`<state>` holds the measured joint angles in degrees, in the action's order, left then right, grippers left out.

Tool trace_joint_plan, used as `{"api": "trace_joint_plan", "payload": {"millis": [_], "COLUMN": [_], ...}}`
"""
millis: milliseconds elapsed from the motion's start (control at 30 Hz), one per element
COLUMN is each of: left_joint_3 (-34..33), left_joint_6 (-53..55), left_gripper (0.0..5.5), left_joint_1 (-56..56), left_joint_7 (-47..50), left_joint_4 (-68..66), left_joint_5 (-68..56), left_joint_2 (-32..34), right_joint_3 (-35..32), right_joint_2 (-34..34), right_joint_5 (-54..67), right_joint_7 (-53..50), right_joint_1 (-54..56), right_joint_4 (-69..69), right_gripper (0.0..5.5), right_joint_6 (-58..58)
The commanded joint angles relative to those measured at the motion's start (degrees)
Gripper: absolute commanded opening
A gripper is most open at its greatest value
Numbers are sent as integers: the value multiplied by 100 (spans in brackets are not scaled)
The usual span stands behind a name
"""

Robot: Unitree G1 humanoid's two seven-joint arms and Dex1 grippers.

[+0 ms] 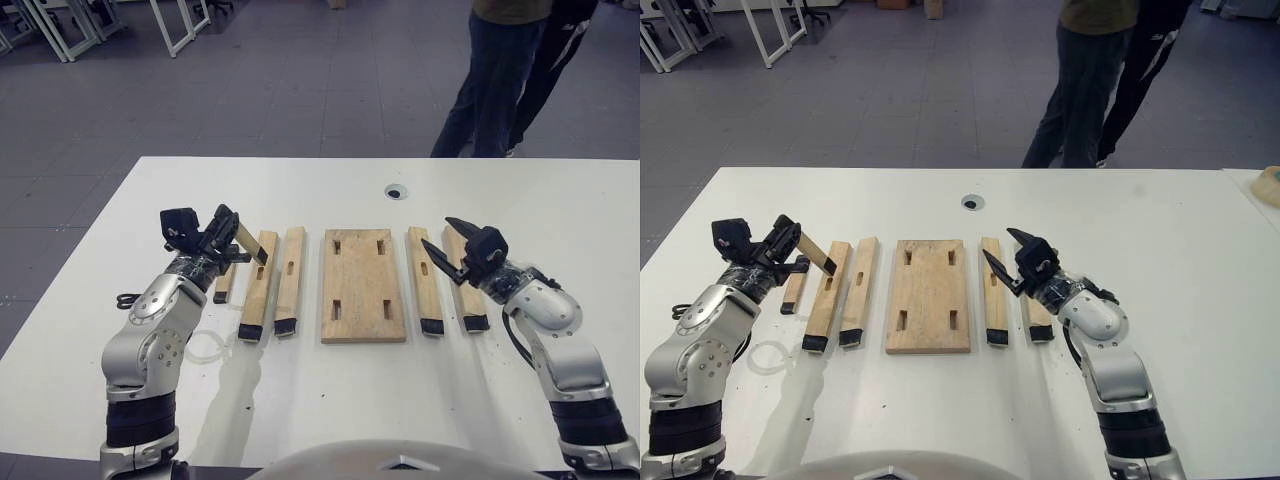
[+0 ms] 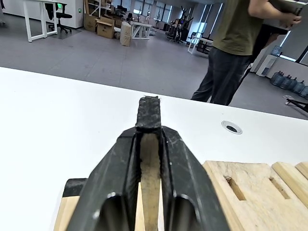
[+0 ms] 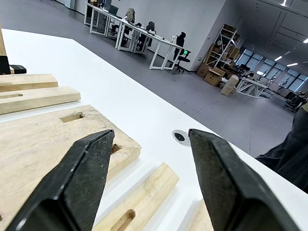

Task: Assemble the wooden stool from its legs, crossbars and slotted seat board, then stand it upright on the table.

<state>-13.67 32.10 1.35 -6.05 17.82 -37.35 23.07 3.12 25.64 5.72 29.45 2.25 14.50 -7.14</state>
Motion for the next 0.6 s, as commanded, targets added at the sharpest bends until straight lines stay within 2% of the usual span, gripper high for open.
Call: {"api": "trace_joint_plan", "payload": {"millis": [33, 600], "left_joint_3": [-58, -122], "left_joint_6": [142, 452], "left_gripper": [44, 44], "left_joint_1": [-168, -445], "left_joint_7": [45, 726], "left_joint_4": [149, 911], "left_joint_5": [140, 604], "left_joint_2": [-64, -624], "right_joint_3": [47, 38], "right_joint_2": [-8, 53], "right_joint_5": [-95, -192], "right_joint_7": [-21, 15], "right_joint_1": [-69, -203], "right_joint_4": [58, 77], "right_gripper": [286, 286], "right_joint_6": [36, 110]}}
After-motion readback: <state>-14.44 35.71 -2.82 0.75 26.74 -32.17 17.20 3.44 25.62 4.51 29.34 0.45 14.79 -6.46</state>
